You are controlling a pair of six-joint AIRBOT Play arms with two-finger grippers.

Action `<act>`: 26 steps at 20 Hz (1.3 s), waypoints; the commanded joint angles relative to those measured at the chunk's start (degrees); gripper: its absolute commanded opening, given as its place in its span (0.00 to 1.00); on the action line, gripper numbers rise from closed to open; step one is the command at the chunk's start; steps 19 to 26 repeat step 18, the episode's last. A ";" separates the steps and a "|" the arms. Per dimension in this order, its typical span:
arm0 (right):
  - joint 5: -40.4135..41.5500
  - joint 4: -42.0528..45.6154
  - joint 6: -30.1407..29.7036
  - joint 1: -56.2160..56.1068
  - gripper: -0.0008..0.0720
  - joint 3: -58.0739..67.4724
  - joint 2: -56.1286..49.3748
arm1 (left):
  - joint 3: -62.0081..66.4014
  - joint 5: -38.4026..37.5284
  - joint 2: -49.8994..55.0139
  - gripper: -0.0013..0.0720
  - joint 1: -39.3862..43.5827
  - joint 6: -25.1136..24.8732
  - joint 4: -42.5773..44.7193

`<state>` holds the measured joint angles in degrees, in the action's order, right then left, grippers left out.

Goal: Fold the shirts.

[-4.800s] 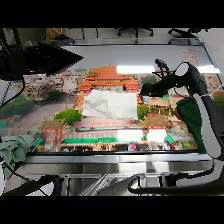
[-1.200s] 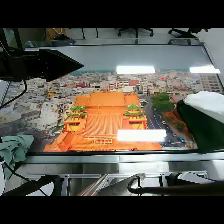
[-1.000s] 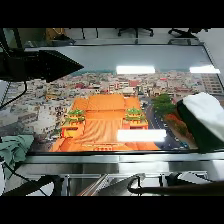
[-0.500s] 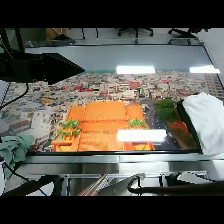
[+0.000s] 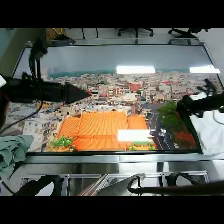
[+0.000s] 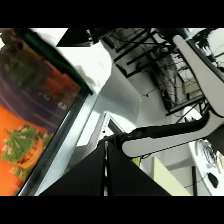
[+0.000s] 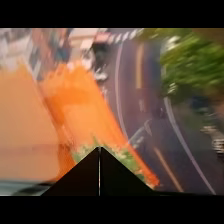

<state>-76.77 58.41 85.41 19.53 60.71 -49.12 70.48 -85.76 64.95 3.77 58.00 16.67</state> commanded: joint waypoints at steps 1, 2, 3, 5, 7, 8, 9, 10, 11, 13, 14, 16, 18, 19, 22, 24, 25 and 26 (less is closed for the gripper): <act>8.09 -0.17 -1.46 -10.78 0.03 -10.64 5.81 | -15.02 6.05 -7.08 0.03 0.00 0.13 9.40; 9.33 -0.17 -1.49 -12.66 0.03 -11.91 6.67 | -17.68 6.93 -8.52 0.04 0.00 0.13 10.93; 10.05 -0.17 -1.49 -13.90 0.03 -12.50 6.97 | -19.85 7.76 -9.84 0.04 0.00 0.13 11.08; 10.86 -0.20 -1.46 -15.13 0.03 -12.57 6.91 | -22.99 10.14 -12.07 0.04 -0.02 0.11 10.84; 10.73 -0.17 -1.46 -15.28 0.03 -12.57 6.91 | -24.26 10.99 -13.31 0.04 -0.02 0.11 10.78; 10.58 -0.20 -1.46 -15.26 0.03 -12.57 6.91 | -24.63 11.04 -13.68 0.04 -0.02 0.11 10.78; 10.56 -0.20 -1.44 -15.28 0.03 -12.57 6.91 | -24.94 10.97 -13.92 0.04 -0.02 0.13 10.78; 10.58 -0.20 -1.44 -15.26 0.03 -12.57 6.91 | -25.22 10.95 -14.03 0.04 -0.02 0.13 10.69; 10.58 -0.17 -1.46 -15.26 0.03 -12.57 6.91 | -25.22 10.93 -13.97 0.04 -0.02 0.15 10.75; 10.58 -0.20 -1.44 -15.28 0.03 -12.57 6.91 | -25.20 10.99 -13.97 0.04 0.00 0.15 10.62; 10.58 -0.20 -1.44 -15.26 0.03 -12.57 6.91 | -25.20 10.97 -13.97 0.04 0.00 0.15 10.64; 10.58 -0.20 -1.46 -15.26 0.03 -12.57 6.91 | -25.20 10.95 -13.97 0.04 0.00 0.15 10.64; 10.58 -0.20 -1.46 -15.26 0.03 -12.57 6.91 | -25.22 10.97 -13.97 0.04 0.00 0.15 10.67; 10.58 -0.20 -1.46 -15.26 0.03 -12.57 6.91 | -25.22 10.97 -13.97 0.04 0.00 0.15 10.67; 10.58 -0.20 -1.46 -15.26 0.03 -12.57 6.91 | -25.22 10.97 -13.97 0.04 0.00 0.15 10.67; 10.58 -0.20 -1.46 -15.26 0.03 -12.57 6.91 | -25.22 10.97 -13.97 0.04 0.00 0.15 10.67; 10.58 -0.20 -1.46 -15.26 0.03 -12.57 6.91 | -25.22 10.97 -13.97 0.04 0.00 0.15 10.67; 10.58 -0.20 -1.46 -15.26 0.03 -12.57 6.91 | -25.22 10.97 -13.97 0.04 0.00 0.15 10.67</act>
